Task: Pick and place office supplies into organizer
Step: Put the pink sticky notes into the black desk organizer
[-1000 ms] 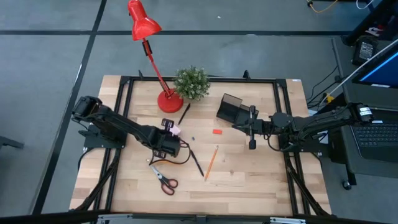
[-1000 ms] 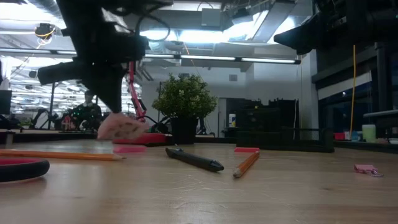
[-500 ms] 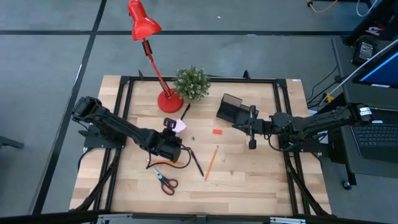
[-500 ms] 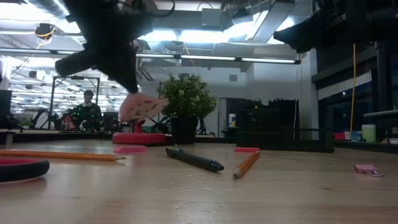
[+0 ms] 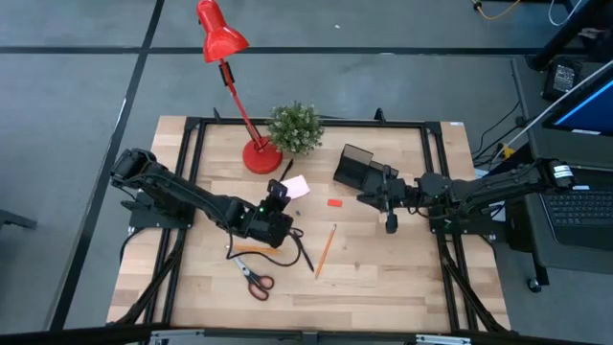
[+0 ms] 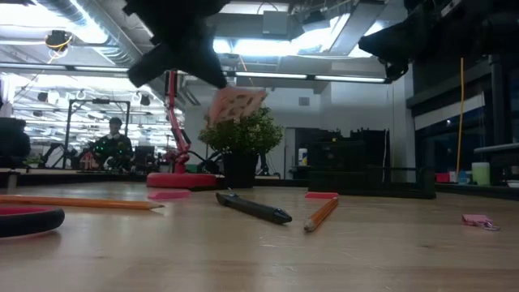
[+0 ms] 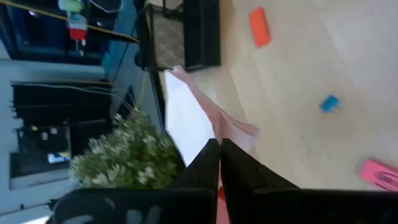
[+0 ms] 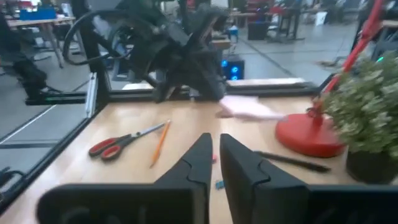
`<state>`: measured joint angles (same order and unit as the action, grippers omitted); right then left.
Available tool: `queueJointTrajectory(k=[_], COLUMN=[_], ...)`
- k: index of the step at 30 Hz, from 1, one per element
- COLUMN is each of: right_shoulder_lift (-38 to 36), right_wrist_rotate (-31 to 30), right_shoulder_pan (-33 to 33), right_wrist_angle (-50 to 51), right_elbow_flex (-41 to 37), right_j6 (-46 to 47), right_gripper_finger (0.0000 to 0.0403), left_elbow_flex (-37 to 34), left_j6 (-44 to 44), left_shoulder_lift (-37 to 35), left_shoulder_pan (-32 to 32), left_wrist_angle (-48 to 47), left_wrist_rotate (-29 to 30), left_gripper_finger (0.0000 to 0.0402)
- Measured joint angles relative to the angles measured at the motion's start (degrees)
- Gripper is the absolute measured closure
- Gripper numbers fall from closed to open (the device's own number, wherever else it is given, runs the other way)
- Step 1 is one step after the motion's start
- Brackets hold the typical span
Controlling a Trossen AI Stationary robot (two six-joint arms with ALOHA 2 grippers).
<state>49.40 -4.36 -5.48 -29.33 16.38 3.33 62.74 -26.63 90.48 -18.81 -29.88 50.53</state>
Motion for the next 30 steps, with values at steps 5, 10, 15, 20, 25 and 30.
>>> queueJointTrajectory(k=[5, 10, 15, 20, 25, 30], right_shoulder_lift=[2.98, 8.56, 13.64, 17.17, 20.39, 22.29], right_wrist_rotate=[0.13, 0.54, 4.06, 4.64, 5.79, 11.24], right_shoulder_pan=[0.0, 0.0, 0.2, 1.53, 3.5, 5.8], right_wrist_angle=[-1.36, -7.88, -16.93, -14.38, -9.91, -8.32], right_elbow_flex=[0.0, 0.0, 0.84, 5.32, 10.37, 13.14], right_j6=[5.92, 11.37, 17.23, 24.71, 27.95, 35.78], right_gripper_finger=[0.0332, 0.0301, 0.0279, 0.0264, 0.0254, 0.0246], left_elbow_flex=[0.0, 0.0, 0.0, 0.0, 0.0, 0.0], left_j6=[-6.71, -13.36, -18.11, -20.32, -22.69, -24.84], left_shoulder_lift=[0.0, 0.0, 0.01, 0.06, 0.07, 0.07], left_shoulder_pan=[1.27, 2.08, 2.1, 2.1, 2.04, 1.85], left_wrist_angle=[5.64, 11.95, 14.33, 14.83, 14.81, 14.72], left_wrist_rotate=[-0.47, -0.55, -0.64, -0.65, -0.1, 1.71], left_gripper_finger=[0.04, 0.04, 0.04, 0.04, 0.04, 0.04])
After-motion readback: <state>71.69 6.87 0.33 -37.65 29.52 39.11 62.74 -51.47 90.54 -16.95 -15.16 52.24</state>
